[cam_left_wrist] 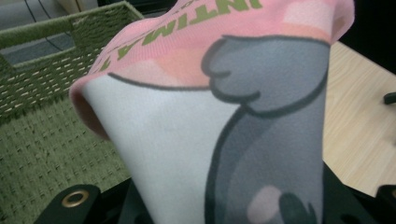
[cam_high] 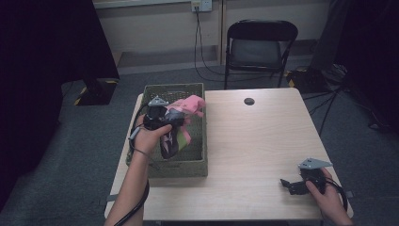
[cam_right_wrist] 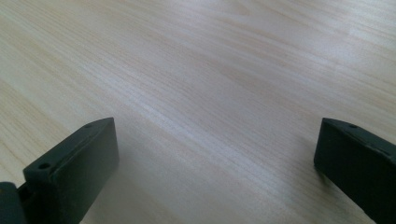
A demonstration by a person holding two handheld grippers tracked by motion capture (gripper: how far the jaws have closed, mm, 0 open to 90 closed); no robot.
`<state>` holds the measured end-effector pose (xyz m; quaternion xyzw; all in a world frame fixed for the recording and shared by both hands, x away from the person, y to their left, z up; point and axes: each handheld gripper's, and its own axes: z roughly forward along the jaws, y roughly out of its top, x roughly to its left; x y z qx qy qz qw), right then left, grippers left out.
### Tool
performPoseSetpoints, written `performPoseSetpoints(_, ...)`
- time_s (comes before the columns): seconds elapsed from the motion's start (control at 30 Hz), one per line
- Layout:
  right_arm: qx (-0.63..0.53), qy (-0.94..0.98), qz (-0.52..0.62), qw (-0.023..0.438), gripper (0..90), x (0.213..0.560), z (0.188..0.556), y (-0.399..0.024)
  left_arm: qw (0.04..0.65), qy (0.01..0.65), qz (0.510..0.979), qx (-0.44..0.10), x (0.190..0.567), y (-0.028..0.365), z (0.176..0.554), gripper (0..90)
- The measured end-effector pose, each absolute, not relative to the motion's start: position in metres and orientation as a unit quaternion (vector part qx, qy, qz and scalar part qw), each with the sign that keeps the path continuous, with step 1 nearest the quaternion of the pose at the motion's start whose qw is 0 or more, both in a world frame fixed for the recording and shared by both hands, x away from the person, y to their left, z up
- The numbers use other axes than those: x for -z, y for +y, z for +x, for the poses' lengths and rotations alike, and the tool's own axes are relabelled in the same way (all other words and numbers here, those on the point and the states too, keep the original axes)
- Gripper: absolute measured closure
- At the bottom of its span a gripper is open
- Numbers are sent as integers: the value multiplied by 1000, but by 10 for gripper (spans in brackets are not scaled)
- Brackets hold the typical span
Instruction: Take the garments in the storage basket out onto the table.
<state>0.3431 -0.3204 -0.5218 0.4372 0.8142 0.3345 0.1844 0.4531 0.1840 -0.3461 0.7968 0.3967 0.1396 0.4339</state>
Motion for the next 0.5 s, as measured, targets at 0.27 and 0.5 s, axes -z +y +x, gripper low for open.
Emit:
performPoseSetpoints(0.27, -335, 814, 437, 184, 0, 522, 343, -320, 448, 380, 796, -141, 334, 174, 449, 660)
performPoseSetpoints(0.5, -334, 814, 437, 184, 0, 522, 343, -320, 458, 364, 799, -139, 320, 161, 445, 657)
